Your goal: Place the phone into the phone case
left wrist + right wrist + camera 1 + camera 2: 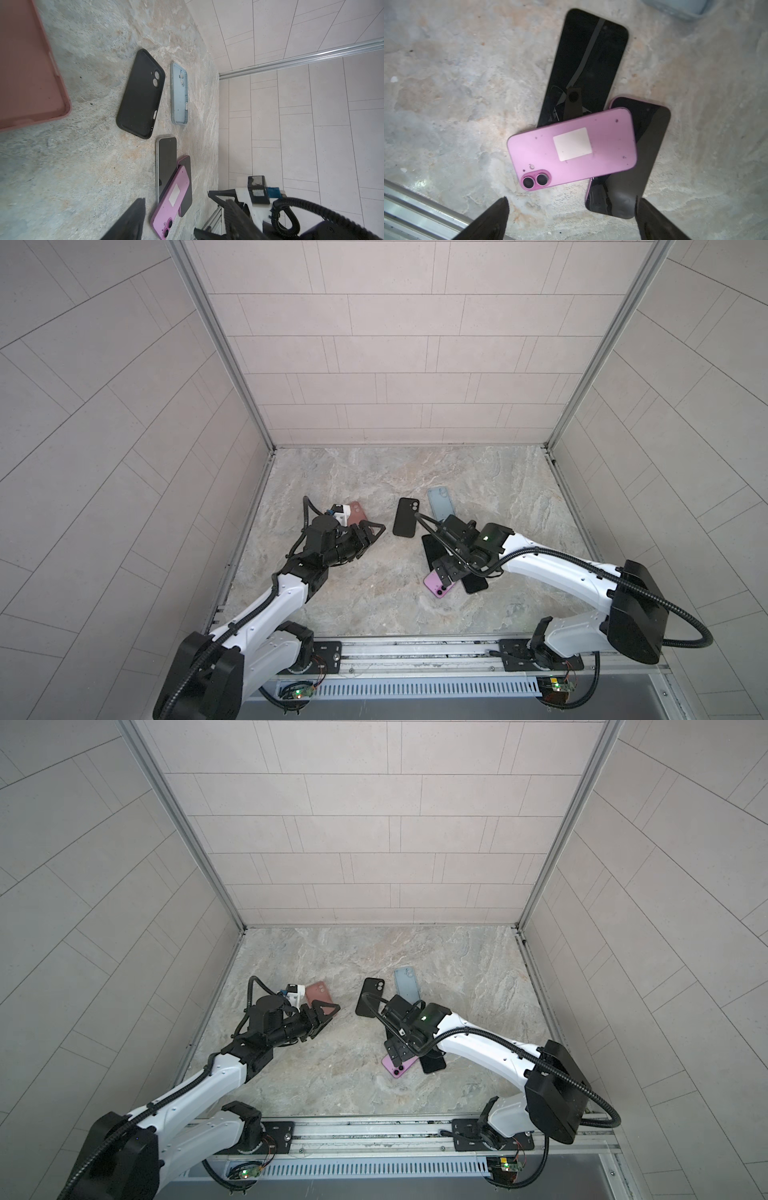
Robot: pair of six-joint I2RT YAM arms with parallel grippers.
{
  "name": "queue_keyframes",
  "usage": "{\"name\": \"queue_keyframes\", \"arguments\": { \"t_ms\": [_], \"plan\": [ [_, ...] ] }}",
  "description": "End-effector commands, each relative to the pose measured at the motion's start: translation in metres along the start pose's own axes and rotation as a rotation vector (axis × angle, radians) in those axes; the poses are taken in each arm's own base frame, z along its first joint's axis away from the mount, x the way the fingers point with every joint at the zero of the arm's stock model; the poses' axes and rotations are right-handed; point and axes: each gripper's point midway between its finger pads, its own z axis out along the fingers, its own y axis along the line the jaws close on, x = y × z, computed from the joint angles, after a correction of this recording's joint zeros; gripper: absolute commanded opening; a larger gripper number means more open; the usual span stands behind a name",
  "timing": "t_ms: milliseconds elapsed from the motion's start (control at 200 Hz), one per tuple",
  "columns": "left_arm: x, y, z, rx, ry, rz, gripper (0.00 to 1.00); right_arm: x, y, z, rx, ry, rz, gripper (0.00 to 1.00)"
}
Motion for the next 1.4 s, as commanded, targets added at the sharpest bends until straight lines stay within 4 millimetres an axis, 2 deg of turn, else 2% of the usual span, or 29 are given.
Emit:
{"name": "queue_keyframes", "arguments": {
  "t_ms": [0,100,245,430,580,716,741,751,786,986,1071,1271,1391],
  "plan": [
    [0.004,-0.005,0.004,-0.004,0.029,0.032,0.68,0.004,0.001,-0.003,-0.056,-0.01,0.072,0.98],
    [0.023,0.0,0.009,-0.082,0.082,0.092,0.68,0.005,-0.012,0.004,-0.104,-0.012,0.201,0.97],
    [0.056,0.009,0.02,-0.136,0.145,0.124,0.67,-0.001,-0.023,0.012,-0.263,-0.01,0.379,0.94],
    [0.099,0.022,0.038,-0.154,0.195,0.063,0.68,-0.011,-0.035,0.019,-0.34,0.004,0.429,0.93],
    [0.125,0.025,0.057,-0.109,0.221,-0.075,0.7,-0.02,-0.04,0.031,-0.374,0.02,0.444,0.93],
    [0.136,0.032,0.068,-0.06,0.188,-0.23,0.7,-0.021,-0.046,0.044,-0.377,0.041,0.452,0.93],
    [0.136,0.029,0.071,-0.04,0.178,-0.253,0.7,-0.021,-0.048,0.046,-0.378,0.043,0.457,0.93],
    [0.139,0.037,0.069,-0.053,0.177,-0.261,0.7,-0.021,-0.048,0.047,-0.378,0.043,0.456,0.93],
    [0.142,0.041,0.07,-0.048,0.167,-0.29,0.7,-0.021,-0.049,0.049,-0.38,0.044,0.46,0.92],
    [0.166,0.045,0.087,0.024,0.167,-0.44,0.68,-0.021,-0.049,0.058,-0.409,0.058,0.467,0.92],
    [0.178,0.059,0.09,-0.003,0.176,-0.492,0.67,-0.021,-0.047,0.058,-0.423,0.058,0.468,0.92],
    [0.18,0.072,0.08,-0.048,0.137,-0.499,0.67,-0.018,-0.045,0.055,-0.43,0.055,0.468,0.92],
    [0.189,0.076,0.079,-0.084,0.154,-0.493,0.67,-0.017,-0.043,0.055,-0.448,0.052,0.478,0.92]
  ]
}}
